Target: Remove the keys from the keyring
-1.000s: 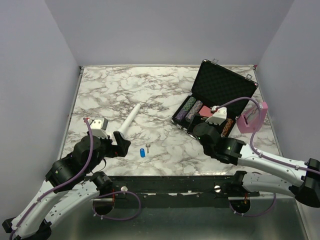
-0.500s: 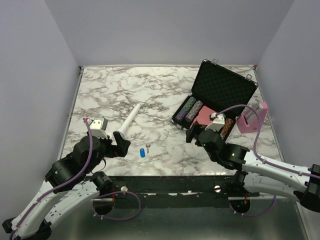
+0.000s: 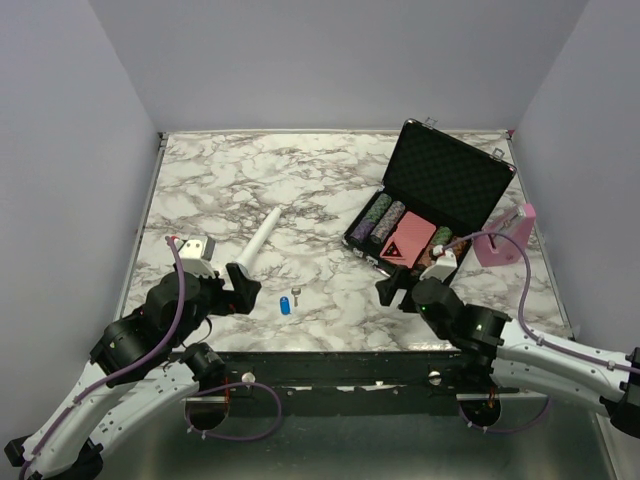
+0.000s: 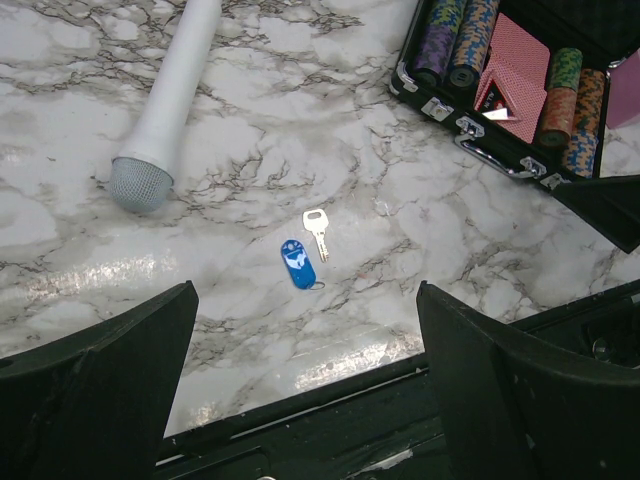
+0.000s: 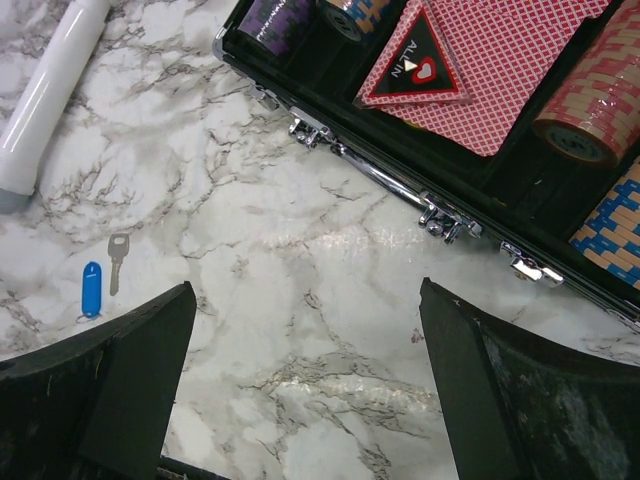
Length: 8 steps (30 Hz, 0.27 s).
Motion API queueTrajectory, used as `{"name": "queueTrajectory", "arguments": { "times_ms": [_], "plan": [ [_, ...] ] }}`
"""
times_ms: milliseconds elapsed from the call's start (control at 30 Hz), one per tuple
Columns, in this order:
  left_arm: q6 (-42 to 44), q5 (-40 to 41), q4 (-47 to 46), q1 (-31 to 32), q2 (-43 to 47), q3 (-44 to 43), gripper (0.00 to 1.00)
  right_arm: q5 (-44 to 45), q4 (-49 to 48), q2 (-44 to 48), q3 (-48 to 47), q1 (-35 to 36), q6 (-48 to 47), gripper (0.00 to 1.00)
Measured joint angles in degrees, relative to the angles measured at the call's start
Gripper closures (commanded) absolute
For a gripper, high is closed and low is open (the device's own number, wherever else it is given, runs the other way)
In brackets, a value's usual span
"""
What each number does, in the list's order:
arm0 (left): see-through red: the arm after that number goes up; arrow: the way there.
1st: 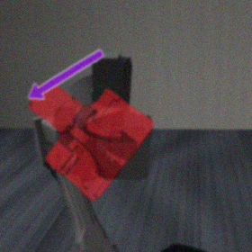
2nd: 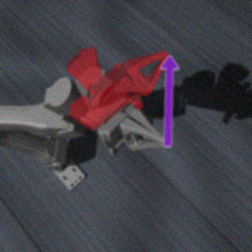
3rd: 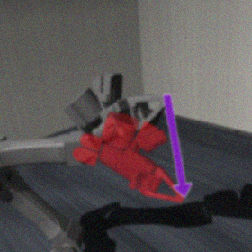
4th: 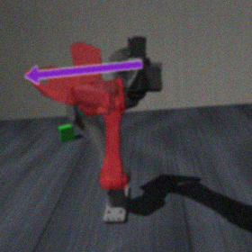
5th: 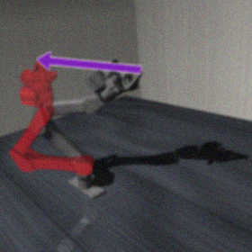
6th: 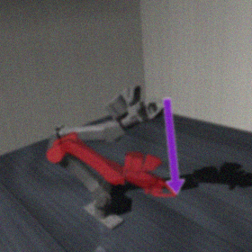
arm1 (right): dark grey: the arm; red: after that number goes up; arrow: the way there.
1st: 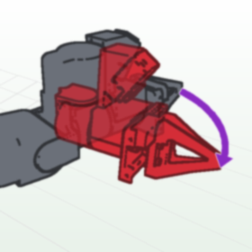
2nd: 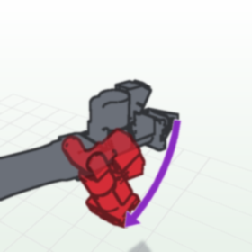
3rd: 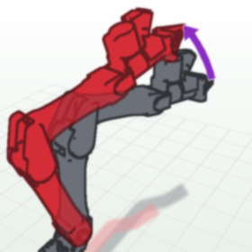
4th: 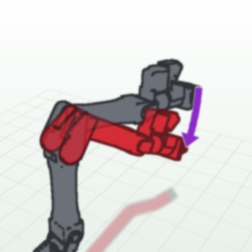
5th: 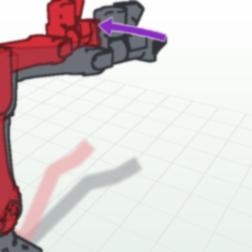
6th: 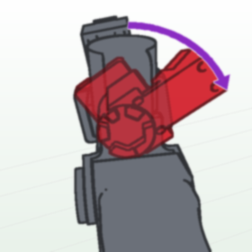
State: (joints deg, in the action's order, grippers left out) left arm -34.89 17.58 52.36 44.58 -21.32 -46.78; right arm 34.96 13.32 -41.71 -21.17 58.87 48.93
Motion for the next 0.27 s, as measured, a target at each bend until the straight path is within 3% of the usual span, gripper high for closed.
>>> {"name": "queueTrajectory", "arguments": {
  "times_ms": [267],
  "plan": [
    [0.0,0.0,0.0,0.0,0.0,0.0,0.01,-0.5,-0.5,2.2,0.4,0.0,0.4,0.0]
  ]
}}
